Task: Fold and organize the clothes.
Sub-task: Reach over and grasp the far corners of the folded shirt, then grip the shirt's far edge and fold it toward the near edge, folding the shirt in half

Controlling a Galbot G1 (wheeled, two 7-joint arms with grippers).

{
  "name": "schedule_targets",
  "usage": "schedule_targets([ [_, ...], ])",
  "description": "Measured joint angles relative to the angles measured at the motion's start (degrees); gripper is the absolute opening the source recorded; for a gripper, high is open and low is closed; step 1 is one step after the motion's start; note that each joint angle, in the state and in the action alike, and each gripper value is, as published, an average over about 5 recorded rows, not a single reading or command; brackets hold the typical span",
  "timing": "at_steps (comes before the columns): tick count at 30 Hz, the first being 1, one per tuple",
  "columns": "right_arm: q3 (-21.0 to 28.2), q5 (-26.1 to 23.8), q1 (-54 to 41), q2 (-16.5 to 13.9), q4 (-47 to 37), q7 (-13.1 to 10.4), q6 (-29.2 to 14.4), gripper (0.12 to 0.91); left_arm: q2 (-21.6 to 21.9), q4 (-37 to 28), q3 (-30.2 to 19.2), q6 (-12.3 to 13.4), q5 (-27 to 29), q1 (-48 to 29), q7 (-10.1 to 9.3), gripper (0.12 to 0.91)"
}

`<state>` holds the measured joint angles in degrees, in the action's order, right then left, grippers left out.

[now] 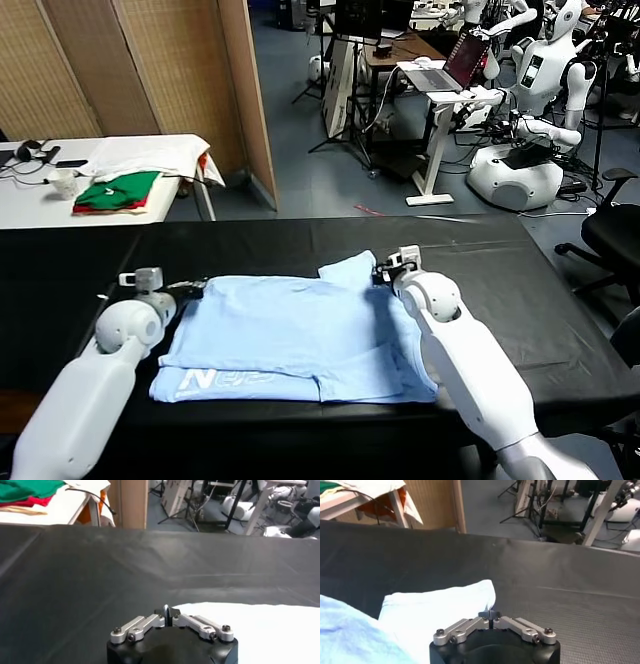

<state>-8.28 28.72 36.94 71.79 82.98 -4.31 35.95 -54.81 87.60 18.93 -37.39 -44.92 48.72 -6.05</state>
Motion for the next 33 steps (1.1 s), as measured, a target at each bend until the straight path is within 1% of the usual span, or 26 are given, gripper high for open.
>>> schedule_targets([
  [3, -0.9, 0.0, 1.2, -0.7, 2.1, 1.1, -2.1, 0.141, 0.6, 1.4, 0.4, 0.4, -0.1, 0.6, -0.31, 0.146],
  [6, -1.9, -0.1, 2.8, -1.7, 4.7, 1.8, -2.9, 0.141, 1.3, 2.9, 1.0, 0.9, -0.2, 1.3, -0.77, 0.146],
  [12, -4.5, -0.3, 7.9, -5.0, 11.6, 2.7, -1.9, 0.141, 2.8, 7.0, 2.7, 1.2, -0.2, 3.8, -1.11, 0.146],
  [17, -6.9, -1.4, 13.6, -8.0, 19.0, 2.5, -0.1, 0.141, 4.3, 11.7, 4.9, 1.1, 0.9, 7.8, -0.76, 0.146],
  [21, -8.5, -3.1, 18.9, -9.4, 24.9, 1.9, 2.0, 0.141, 5.7, 15.8, 7.0, 1.2, 3.1, 12.0, 0.07, 0.146],
  [26, -9.8, -4.9, 24.9, -9.7, 30.1, 0.9, 4.4, 0.141, 6.1, 21.1, 9.6, 0.9, 5.9, 17.9, 0.65, 0.146],
  [33, -11.1, -6.6, 31.4, -9.7, 34.4, 0.5, 6.2, 0.141, 4.8, 27.1, 12.1, -1.2, 11.1, 25.4, 0.14, 0.146],
])
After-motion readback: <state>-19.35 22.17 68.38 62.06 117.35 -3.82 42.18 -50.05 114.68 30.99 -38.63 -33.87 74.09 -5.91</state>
